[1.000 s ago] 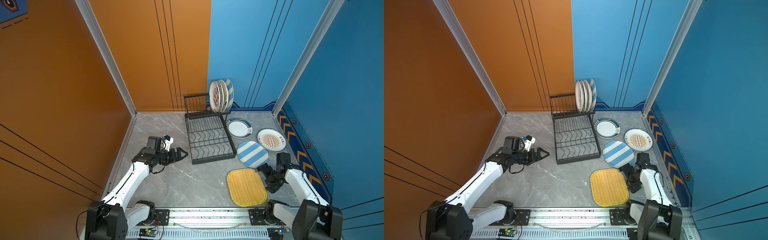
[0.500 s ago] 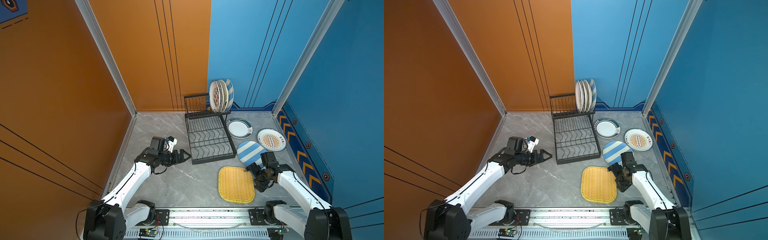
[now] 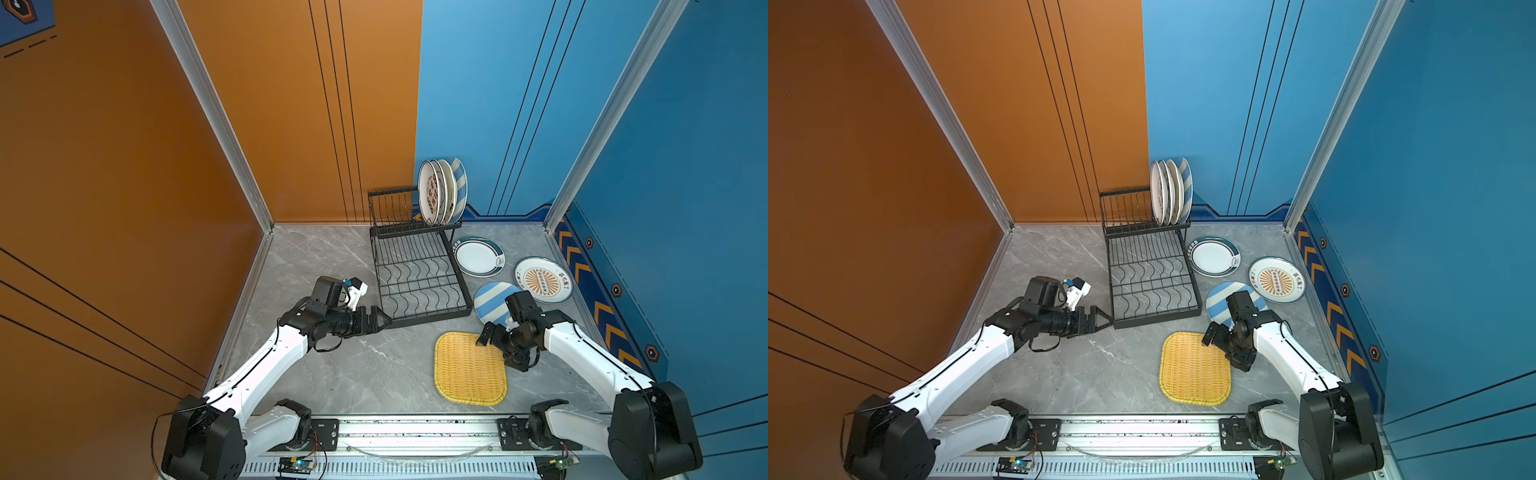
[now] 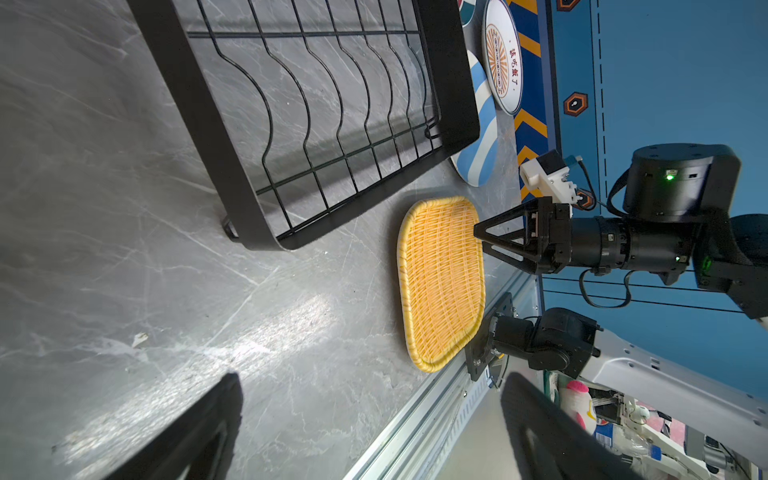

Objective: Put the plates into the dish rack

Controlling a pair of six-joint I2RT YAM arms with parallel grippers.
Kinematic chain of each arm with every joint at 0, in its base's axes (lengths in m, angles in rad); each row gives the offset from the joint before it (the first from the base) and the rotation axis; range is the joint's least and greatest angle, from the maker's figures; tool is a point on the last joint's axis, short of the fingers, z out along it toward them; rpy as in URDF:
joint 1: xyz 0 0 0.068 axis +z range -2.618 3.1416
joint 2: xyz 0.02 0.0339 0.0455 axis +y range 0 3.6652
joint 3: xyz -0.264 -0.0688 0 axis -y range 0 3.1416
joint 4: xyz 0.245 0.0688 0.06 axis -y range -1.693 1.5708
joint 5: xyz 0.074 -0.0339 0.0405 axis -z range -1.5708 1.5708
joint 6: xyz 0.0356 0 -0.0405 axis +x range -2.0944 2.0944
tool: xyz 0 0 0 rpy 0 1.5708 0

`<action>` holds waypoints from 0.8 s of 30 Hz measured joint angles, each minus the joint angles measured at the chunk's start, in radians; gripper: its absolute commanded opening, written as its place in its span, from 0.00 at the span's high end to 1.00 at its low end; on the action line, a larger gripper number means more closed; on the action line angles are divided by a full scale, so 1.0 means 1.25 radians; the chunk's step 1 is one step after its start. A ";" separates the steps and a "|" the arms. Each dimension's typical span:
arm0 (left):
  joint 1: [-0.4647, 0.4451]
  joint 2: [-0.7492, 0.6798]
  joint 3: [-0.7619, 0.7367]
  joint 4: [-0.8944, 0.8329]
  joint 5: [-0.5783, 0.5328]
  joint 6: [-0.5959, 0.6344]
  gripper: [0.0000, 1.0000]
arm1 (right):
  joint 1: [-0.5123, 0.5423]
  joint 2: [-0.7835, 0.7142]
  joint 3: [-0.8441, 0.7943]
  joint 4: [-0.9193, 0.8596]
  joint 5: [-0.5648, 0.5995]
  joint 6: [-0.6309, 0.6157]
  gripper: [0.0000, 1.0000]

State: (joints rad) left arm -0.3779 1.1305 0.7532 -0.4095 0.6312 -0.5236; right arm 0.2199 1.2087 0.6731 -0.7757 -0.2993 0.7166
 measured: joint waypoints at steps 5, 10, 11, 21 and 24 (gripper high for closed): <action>-0.023 0.002 -0.012 0.001 0.001 -0.001 0.02 | 0.027 0.000 -0.013 0.015 0.007 -0.013 0.00; -0.046 0.010 -0.038 0.000 0.001 -0.006 0.02 | 0.067 0.002 -0.030 0.049 0.005 -0.015 0.00; -0.051 0.012 -0.044 0.000 0.000 -0.007 0.02 | 0.075 0.004 -0.030 0.059 0.004 -0.015 0.00; -0.118 0.045 -0.052 0.000 -0.026 -0.034 0.00 | 0.172 0.113 0.009 0.134 -0.009 -0.014 0.00; -0.151 0.064 -0.052 0.000 -0.046 -0.050 0.01 | 0.203 0.135 0.028 0.155 -0.018 -0.009 0.00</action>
State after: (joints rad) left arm -0.5671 1.2102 0.6876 -0.4091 0.5732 -0.5865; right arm 0.4736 1.3769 0.7082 -0.5816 -0.3214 0.7059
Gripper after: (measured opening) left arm 0.992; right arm 0.999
